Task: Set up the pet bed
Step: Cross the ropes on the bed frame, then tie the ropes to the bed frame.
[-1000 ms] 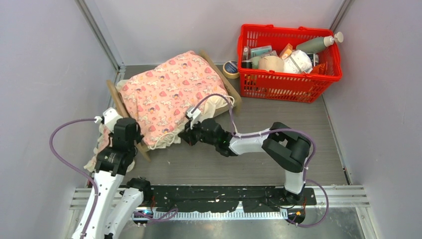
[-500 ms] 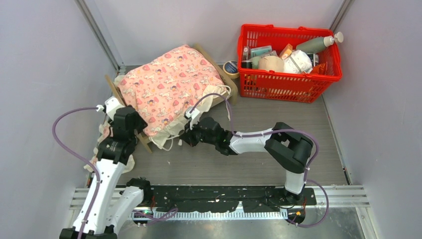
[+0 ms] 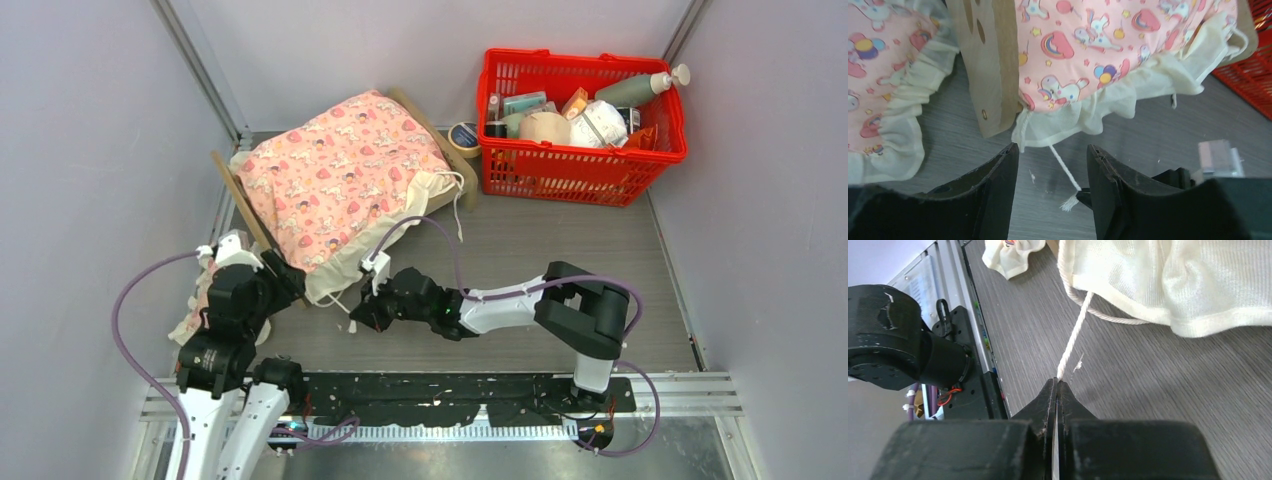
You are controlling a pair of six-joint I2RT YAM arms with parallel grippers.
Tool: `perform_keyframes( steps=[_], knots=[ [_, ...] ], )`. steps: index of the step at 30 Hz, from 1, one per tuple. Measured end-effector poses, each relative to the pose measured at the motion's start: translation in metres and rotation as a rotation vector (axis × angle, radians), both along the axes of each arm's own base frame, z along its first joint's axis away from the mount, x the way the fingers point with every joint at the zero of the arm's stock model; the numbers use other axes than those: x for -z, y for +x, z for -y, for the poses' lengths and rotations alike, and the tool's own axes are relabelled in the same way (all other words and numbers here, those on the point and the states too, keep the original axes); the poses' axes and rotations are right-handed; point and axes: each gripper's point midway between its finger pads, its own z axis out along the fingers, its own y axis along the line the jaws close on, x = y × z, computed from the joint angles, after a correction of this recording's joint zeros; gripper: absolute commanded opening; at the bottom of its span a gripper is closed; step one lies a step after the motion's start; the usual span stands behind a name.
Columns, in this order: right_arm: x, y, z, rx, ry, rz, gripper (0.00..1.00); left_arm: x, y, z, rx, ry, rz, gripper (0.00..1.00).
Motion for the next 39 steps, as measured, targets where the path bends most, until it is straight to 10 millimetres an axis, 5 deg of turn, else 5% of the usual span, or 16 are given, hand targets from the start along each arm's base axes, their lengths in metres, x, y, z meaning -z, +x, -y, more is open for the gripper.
perform_keyframes(
  steps=[5,12,27,32,39],
  knots=[
    [-0.016,-0.004,-0.002,-0.004,0.037,-0.002,0.05,0.042,-0.011,0.011,0.038,-0.044,-0.106,0.54],
    [-0.052,-0.006,-0.003,-0.011,0.117,0.019,0.05,0.062,-0.015,0.017,0.046,-0.084,-0.149,0.54],
    [-0.047,-0.024,-0.014,-0.054,0.139,-0.014,0.05,0.100,-0.012,0.047,0.096,-0.277,-0.149,0.59],
    [-0.052,-0.021,-0.015,-0.042,0.161,-0.004,0.05,0.108,-0.010,0.058,0.119,-0.339,-0.171,0.52],
    [-0.052,-0.021,-0.017,-0.036,0.169,0.001,0.05,0.106,-0.008,0.062,0.126,-0.369,-0.143,0.21]
  ],
)
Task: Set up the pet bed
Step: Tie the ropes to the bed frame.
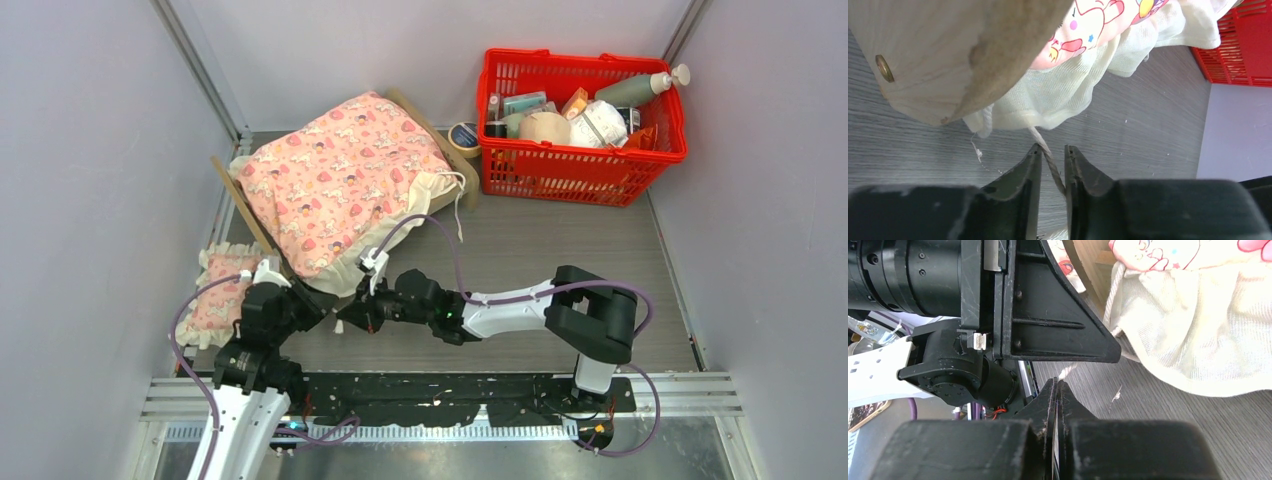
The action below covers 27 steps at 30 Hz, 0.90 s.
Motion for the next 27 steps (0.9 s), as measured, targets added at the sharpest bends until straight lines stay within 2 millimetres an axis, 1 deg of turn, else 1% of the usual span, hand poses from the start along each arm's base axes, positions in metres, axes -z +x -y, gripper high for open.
perform_keyframes(
  steps=[1,3,4,6,7,8,9,10,11,12,13,14,15,18,20,24,25,27],
  knots=[
    [0.001,0.000,0.000,0.000,-0.002,-0.001,0.05,0.001,0.000,0.000,0.002,0.000,0.001,0.16],
    [0.004,-0.001,-0.001,-0.001,-0.007,-0.002,0.05,0.002,-0.001,0.001,0.004,-0.002,0.000,0.03],
    [0.006,-0.001,-0.001,0.000,-0.011,-0.003,0.05,0.002,-0.001,0.001,0.005,-0.003,0.000,0.00],
    [0.009,-0.001,-0.001,0.001,-0.018,-0.005,0.06,0.002,-0.001,0.001,0.005,-0.002,-0.002,0.00],
    [0.011,-0.001,-0.001,0.000,-0.021,-0.007,0.07,0.002,-0.001,0.001,0.004,-0.002,-0.002,0.00],
    [0.012,-0.001,-0.001,-0.001,-0.022,-0.008,0.14,0.002,-0.001,0.000,0.003,-0.001,-0.003,0.00],
    [0.012,-0.002,-0.001,-0.001,-0.023,-0.009,0.19,0.003,-0.001,0.000,0.000,0.002,-0.005,0.00],
    [0.012,-0.002,-0.001,-0.001,-0.023,-0.012,0.28,0.003,-0.002,-0.002,-0.005,0.006,-0.012,0.00],
    [0.012,-0.002,-0.001,0.000,-0.023,-0.017,0.33,0.005,-0.003,-0.003,-0.011,0.012,-0.019,0.00],
    [0.014,-0.002,-0.001,0.005,-0.028,-0.025,0.41,0.007,-0.004,-0.005,-0.020,0.020,-0.029,0.00],
    [0.017,0.000,0.001,0.020,-0.040,-0.034,0.44,0.009,-0.005,-0.007,-0.027,0.026,-0.037,0.00],
    [0.023,0.006,0.005,0.057,-0.070,-0.040,0.49,0.010,-0.006,-0.008,-0.032,0.031,-0.044,0.00],
    [0.026,0.010,0.008,0.081,-0.091,-0.047,0.52,0.011,-0.007,-0.009,-0.035,0.034,-0.048,0.00],
    [0.033,0.026,0.024,0.147,-0.130,-0.022,0.54,0.013,-0.007,-0.010,-0.039,0.038,-0.054,0.00],
    [0.033,0.040,0.034,0.162,-0.147,0.056,0.57,0.014,-0.008,-0.011,-0.044,0.044,-0.059,0.00],
    [0.035,0.064,0.045,0.147,-0.221,0.298,0.63,0.019,-0.011,-0.017,-0.063,0.070,-0.080,0.00],
    [0.034,0.067,0.046,0.129,-0.247,0.371,0.66,0.020,-0.012,-0.018,-0.068,0.075,-0.086,0.00],
    [0.032,0.072,0.044,0.083,-0.298,0.513,0.67,0.021,-0.012,-0.019,-0.074,0.080,-0.091,0.00]
  ],
)
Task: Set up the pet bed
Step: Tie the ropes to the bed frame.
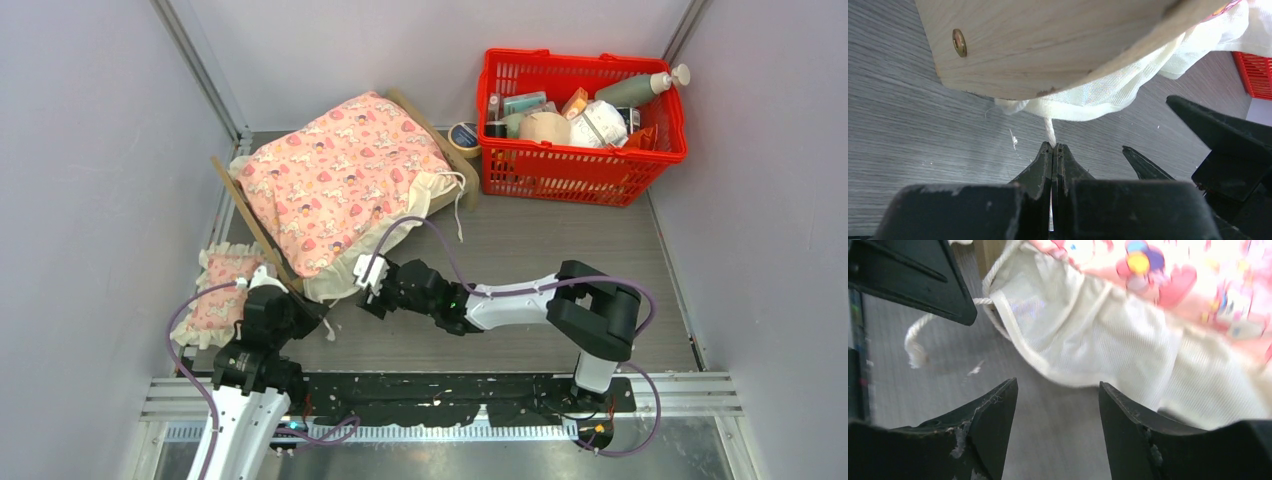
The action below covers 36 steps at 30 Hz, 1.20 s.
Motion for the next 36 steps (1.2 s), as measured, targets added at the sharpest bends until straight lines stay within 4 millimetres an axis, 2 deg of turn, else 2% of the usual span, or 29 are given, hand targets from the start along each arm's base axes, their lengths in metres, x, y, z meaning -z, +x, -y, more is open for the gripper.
perform_keyframes(
  steps=[6,10,14,18,19,20,21,23,27,31,36],
  knots=[
    [-0.003,0.005,-0.017,-0.157,-0.122,0.373,0.69,0.000,0.000,0.000,-0.006,-0.004,0.000,0.00],
    [0.008,0.000,-0.028,-0.230,-0.178,0.575,0.69,0.000,0.000,0.000,-0.007,-0.004,-0.001,0.00],
    [0.028,-0.004,-0.037,-0.289,-0.247,0.702,0.67,0.000,0.000,0.000,-0.007,-0.004,-0.001,0.00],
    [0.036,0.003,-0.054,-0.284,-0.289,0.811,0.56,0.000,0.000,0.000,-0.008,-0.005,-0.001,0.00],
    [0.035,0.004,-0.058,-0.276,-0.289,0.830,0.42,0.000,0.000,0.000,-0.009,-0.007,-0.001,0.00],
    [0.033,0.008,-0.061,-0.260,-0.287,0.851,0.34,-0.001,0.000,0.000,-0.010,-0.007,0.000,0.00],
    [0.028,0.012,-0.064,-0.233,-0.279,0.873,0.20,-0.001,0.000,0.000,-0.011,-0.007,0.002,0.00],
    [0.018,0.018,-0.066,-0.185,-0.267,0.911,0.08,-0.001,0.001,-0.002,-0.021,-0.003,0.003,0.00],
    [-0.006,0.035,-0.059,-0.044,-0.226,0.909,0.05,0.003,0.000,-0.009,-0.053,0.018,-0.010,0.00],
    [-0.026,0.055,-0.045,0.040,-0.177,0.776,0.05,0.006,-0.001,-0.015,-0.092,0.036,-0.024,0.00],
    [-0.094,0.095,-0.029,0.171,-0.003,0.611,0.05,0.013,-0.004,-0.025,-0.134,0.072,-0.055,0.00]
  ],
)
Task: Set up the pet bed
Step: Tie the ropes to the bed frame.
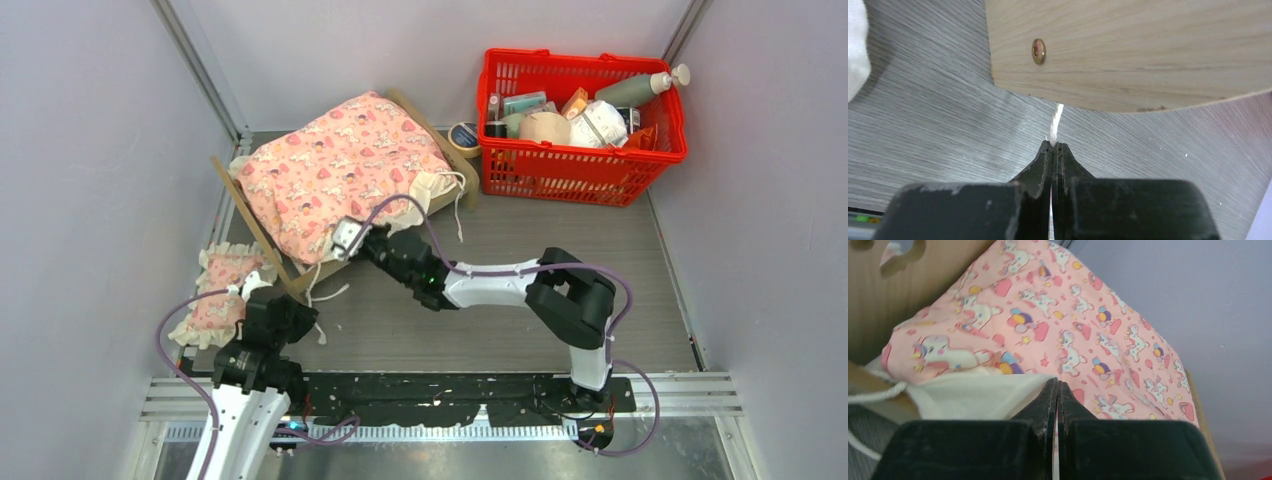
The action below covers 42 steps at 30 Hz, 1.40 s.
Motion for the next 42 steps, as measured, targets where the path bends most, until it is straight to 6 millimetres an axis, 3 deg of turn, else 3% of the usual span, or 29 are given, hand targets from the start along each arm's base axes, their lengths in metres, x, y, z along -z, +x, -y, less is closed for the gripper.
perform_keyframes(
  steps=[4,8,10,14,18,23,27,31,34,38,42],
  knots=[
    [-0.039,0.022,-0.002,-0.022,0.147,-0.109,0.06,0.002,0.000,-0.004,-0.023,0.011,-0.012,0.00],
    [-0.050,0.038,-0.012,-0.046,0.215,-0.228,0.10,0.003,0.001,-0.005,-0.034,0.008,-0.011,0.00],
    [-0.044,0.044,-0.023,-0.055,0.222,-0.295,0.16,0.005,0.001,-0.004,-0.036,0.006,-0.012,0.00],
    [-0.004,0.034,-0.028,-0.074,0.202,-0.463,0.32,0.010,0.000,-0.005,-0.036,0.007,-0.022,0.00],
    [0.061,-0.007,0.007,-0.092,0.167,-0.623,0.42,0.009,0.001,-0.005,-0.036,0.007,-0.020,0.00],
    [0.063,-0.054,0.032,-0.165,0.242,-0.639,0.49,0.007,0.002,-0.005,-0.037,0.010,-0.018,0.00],
    [0.079,-0.093,0.029,-0.222,0.222,-0.654,0.51,0.002,0.004,-0.006,-0.041,0.019,-0.014,0.00],
    [0.094,-0.120,0.022,-0.259,0.192,-0.667,0.49,-0.002,0.008,-0.008,-0.046,0.028,-0.004,0.00],
    [0.105,-0.127,0.015,-0.282,0.187,-0.665,0.50,-0.004,0.008,-0.009,-0.047,0.035,0.000,0.00],
    [0.140,-0.135,0.000,-0.322,0.130,-0.670,0.51,-0.013,0.012,-0.010,-0.044,0.043,0.025,0.00],
    [0.169,-0.131,-0.018,-0.316,0.079,-0.684,0.53,-0.019,0.016,-0.009,-0.042,0.042,0.043,0.00]
  ],
)
